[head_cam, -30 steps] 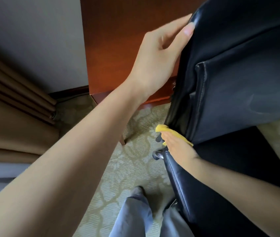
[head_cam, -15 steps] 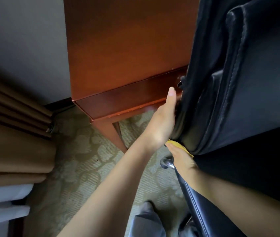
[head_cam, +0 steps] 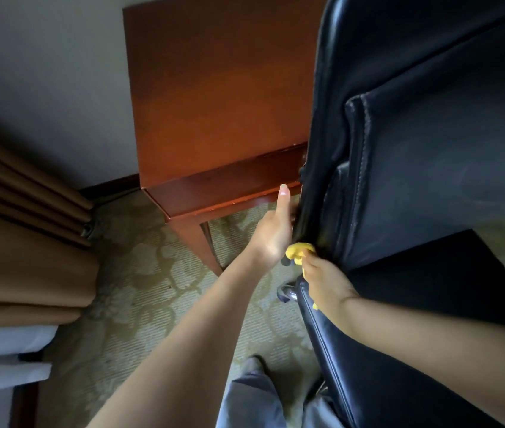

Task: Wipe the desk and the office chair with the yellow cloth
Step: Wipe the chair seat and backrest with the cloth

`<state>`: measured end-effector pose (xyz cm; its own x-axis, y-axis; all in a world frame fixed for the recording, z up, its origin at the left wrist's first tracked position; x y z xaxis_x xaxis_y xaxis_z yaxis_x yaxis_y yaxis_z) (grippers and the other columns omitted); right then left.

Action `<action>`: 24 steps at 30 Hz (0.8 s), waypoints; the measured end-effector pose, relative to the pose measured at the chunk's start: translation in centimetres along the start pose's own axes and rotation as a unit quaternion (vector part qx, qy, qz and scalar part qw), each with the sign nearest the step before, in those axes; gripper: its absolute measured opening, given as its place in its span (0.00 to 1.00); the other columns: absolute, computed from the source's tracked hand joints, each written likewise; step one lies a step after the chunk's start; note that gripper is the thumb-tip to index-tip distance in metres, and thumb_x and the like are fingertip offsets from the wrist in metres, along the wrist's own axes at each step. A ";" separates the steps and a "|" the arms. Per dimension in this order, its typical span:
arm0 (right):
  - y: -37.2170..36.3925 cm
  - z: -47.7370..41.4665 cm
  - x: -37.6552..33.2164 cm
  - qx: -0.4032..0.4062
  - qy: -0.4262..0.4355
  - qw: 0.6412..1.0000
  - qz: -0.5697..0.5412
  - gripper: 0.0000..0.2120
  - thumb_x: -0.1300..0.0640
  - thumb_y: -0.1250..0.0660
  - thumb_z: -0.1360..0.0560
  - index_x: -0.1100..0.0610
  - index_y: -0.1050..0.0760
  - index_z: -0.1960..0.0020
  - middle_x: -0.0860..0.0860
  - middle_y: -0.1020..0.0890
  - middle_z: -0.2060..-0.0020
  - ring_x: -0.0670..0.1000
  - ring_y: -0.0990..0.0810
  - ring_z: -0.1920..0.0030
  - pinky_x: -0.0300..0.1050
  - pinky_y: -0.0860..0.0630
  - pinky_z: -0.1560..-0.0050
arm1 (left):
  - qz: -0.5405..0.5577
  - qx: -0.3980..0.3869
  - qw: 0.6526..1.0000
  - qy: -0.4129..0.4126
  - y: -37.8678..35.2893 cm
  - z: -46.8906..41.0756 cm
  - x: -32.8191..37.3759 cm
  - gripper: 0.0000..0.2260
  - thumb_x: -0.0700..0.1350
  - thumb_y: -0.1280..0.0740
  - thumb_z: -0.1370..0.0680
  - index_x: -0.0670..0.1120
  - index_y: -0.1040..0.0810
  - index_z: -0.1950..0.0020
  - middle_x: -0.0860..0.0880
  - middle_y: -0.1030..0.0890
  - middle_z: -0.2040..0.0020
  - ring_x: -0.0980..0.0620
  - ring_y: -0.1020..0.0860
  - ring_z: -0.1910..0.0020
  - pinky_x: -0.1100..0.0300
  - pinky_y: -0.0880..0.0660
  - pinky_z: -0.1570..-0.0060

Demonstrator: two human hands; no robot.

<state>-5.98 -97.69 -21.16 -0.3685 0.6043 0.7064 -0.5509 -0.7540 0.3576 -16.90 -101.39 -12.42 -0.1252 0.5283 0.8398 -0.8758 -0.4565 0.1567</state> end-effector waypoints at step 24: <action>-5.9 14.2 17.0 0.426 -0.354 0.748 -0.365 0.30 0.62 0.42 0.24 0.45 0.44 0.25 0.50 0.40 0.26 0.59 0.44 0.26 0.58 0.41 0.28 | -0.365 0.250 0.842 -0.308 -0.4 8.0 19.0 0.29 0.57 0.36 0.23 0.49 0.38 0.25 0.47 0.38 0.26 0.43 0.41 0.29 0.47 0.40 0.31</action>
<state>1.61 -86.66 -2.56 0.4528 0.8750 0.1711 0.3758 -0.3613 0.8533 -15.17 -96.88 7.60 0.7618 0.3980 0.5111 -0.2892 -0.4970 0.8181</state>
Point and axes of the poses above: each hand's wrist, its own z-axis away from the middle knuckle, its own y-axis out of the back of the hand, x = y × z, the point moved 1 cm from there along -z, towards the middle knuckle
